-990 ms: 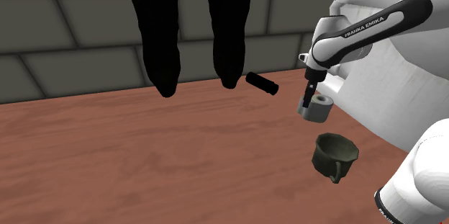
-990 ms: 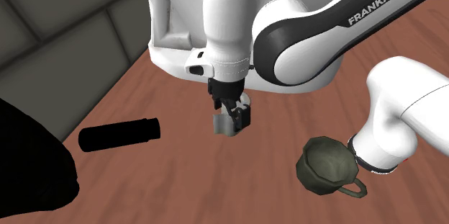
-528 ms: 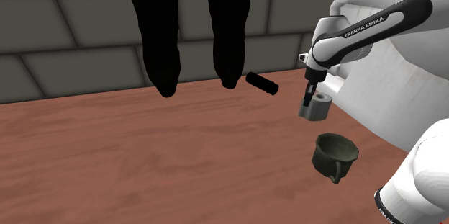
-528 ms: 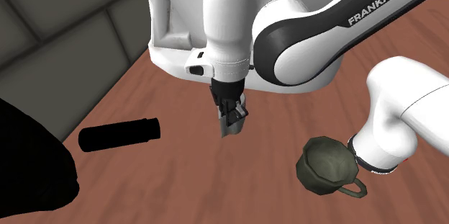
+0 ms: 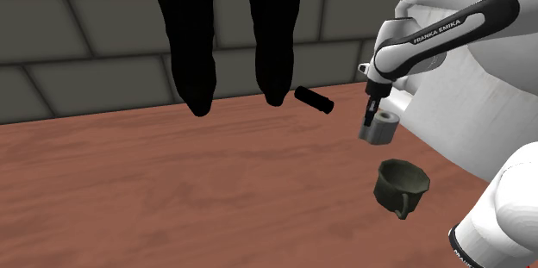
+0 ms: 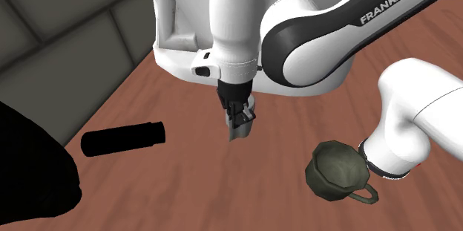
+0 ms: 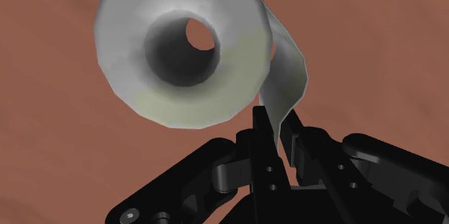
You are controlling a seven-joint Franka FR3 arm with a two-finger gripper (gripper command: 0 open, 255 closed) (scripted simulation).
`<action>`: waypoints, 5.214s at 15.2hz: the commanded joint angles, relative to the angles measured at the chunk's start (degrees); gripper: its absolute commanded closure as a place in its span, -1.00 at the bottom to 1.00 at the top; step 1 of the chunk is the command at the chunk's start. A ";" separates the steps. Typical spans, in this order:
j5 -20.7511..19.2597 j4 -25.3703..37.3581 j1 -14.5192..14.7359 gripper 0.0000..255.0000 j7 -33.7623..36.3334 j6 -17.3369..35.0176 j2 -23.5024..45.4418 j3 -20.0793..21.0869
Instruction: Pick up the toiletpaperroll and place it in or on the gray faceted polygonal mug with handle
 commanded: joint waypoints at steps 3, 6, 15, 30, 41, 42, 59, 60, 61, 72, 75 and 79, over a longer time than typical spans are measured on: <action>-0.21 1.45 -0.12 1.00 0.35 -3.14 -1.76 0.53; -0.31 2.82 -0.20 1.00 0.56 -5.80 -3.08 0.95; -0.27 7.56 -0.25 1.00 0.95 -13.51 -6.09 2.12; 0.39 17.42 0.05 1.00 1.09 -25.52 -8.27 3.69; 2.55 8.17 0.84 1.00 10.62 -34.13 -25.46 13.16; 3.15 7.33 1.05 1.00 11.64 -35.10 -27.21 14.25; 15.38 -0.90 6.08 1.00 25.71 -45.82 -46.22 29.41; 15.46 -1.82 6.12 1.00 25.69 -45.24 -46.56 29.48; 15.54 -2.73 6.17 1.00 25.68 -44.67 -46.90 29.56; 16.63 -12.43 6.82 1.00 25.54 -38.15 -50.07 30.61; 16.99 -14.97 7.04 1.00 25.51 -36.28 -50.73 30.95; 17.11 -15.79 7.13 1.00 25.51 -35.65 -50.92 31.06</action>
